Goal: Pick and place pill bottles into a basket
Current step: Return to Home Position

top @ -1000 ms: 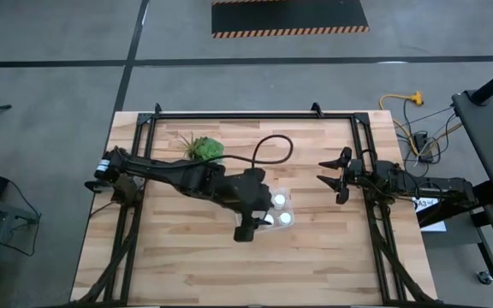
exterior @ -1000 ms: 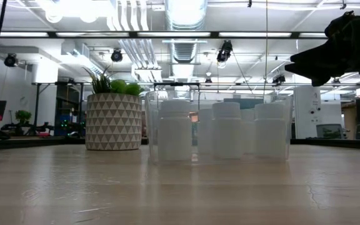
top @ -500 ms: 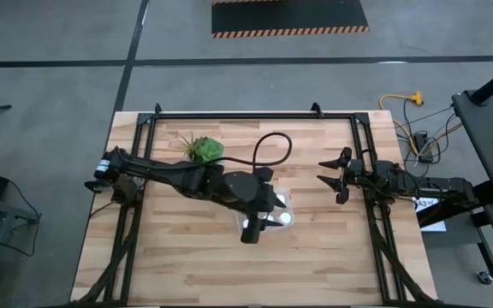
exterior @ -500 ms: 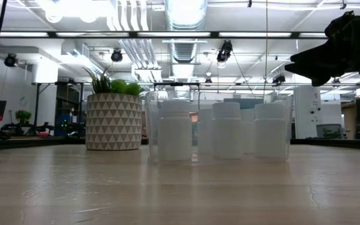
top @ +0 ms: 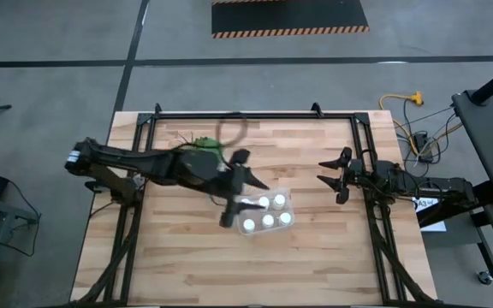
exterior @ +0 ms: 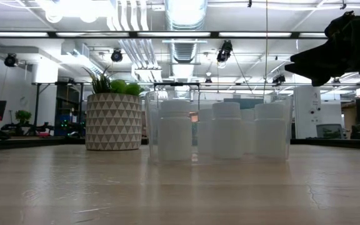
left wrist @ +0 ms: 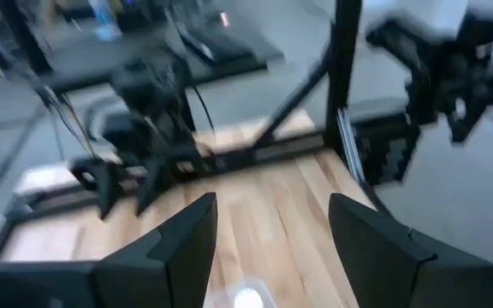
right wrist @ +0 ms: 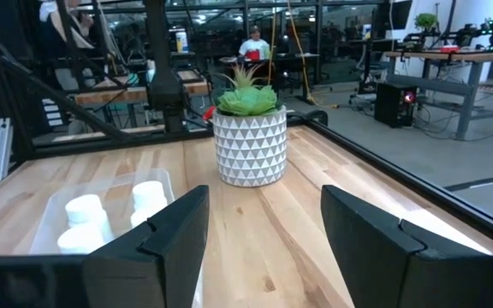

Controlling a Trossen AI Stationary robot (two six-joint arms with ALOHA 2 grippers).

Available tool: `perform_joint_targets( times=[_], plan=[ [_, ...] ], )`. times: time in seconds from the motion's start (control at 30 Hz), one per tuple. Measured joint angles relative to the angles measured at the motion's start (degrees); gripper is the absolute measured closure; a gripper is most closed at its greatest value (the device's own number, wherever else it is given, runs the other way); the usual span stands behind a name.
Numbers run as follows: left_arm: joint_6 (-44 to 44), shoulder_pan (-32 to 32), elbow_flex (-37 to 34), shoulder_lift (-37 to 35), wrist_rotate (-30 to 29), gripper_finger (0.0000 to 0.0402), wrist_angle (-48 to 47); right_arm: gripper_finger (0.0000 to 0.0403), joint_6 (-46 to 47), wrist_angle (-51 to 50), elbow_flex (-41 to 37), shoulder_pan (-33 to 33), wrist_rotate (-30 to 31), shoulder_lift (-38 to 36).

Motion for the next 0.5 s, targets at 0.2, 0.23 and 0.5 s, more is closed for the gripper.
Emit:
perform_joint_targets(
  times=[0.2, 0.23, 0.5],
  plan=[
    [-1.17, 2.14, -23.82, -13.97, -0.08, 0.0194, 26.10, 0.0188, 0.00, 0.00, 0.00, -0.02, 0.06, 0.00],
    [-1.51, 2.31, -28.13, -16.23, -0.07, 0.0194, 31.60, 0.0188, 0.00, 0.00, 0.00, 0.00, 0.03, 0.02],
    [-2.92, 2.28, -55.59, -30.22, 0.26, 0.0194, 59.25, 0.0188, 0.00, 0.00, 0.00, -0.02, 0.04, 0.02]
  ],
)
